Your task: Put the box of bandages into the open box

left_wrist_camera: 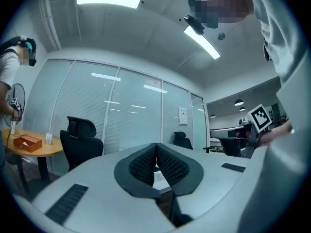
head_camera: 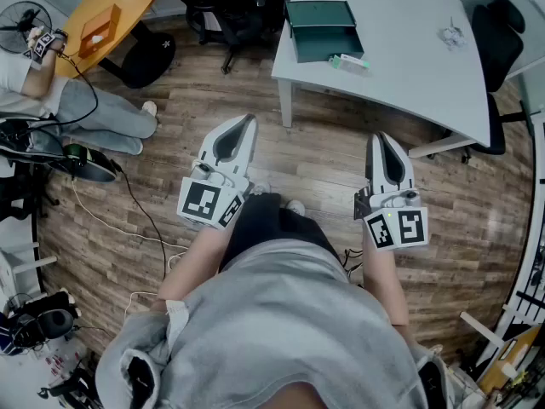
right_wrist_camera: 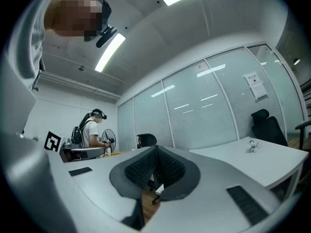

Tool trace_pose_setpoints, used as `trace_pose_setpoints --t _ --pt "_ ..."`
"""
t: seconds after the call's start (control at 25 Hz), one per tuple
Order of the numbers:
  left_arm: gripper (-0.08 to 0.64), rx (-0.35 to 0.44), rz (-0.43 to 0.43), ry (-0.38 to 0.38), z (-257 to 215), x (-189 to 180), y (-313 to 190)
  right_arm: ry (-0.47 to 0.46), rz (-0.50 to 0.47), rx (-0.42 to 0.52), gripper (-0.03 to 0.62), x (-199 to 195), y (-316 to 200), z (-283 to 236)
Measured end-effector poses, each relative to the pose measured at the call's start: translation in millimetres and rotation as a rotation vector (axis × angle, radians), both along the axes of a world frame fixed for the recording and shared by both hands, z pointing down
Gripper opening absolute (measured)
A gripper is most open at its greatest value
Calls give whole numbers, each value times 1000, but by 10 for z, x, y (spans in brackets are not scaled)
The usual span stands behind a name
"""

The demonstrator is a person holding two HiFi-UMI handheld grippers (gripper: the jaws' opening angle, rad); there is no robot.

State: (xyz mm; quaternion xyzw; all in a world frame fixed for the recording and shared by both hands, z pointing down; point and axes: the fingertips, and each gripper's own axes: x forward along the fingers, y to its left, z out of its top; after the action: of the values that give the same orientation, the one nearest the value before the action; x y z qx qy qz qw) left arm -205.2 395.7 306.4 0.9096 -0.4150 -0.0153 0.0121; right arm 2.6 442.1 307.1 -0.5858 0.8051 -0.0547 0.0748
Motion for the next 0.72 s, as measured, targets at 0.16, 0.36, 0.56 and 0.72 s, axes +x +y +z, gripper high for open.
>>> trace_pose_setpoints --t 0.16,0.36,0.56,0.72 --pt "20 -4 -7 -3 7 0 84 4 -12 5 52 -26 74 -16" --pt "20 -7 -5 -9 -7 21 160 -56 -37 35 52 -9 135 -103" --pt "20 -6 -13 -4 -23 -3 117 -79 -36 42 52 -3 91 -86" --pt "20 -14 -10 -4 27 -43 -28 -63 -5 50 54 -1 -32 -80"
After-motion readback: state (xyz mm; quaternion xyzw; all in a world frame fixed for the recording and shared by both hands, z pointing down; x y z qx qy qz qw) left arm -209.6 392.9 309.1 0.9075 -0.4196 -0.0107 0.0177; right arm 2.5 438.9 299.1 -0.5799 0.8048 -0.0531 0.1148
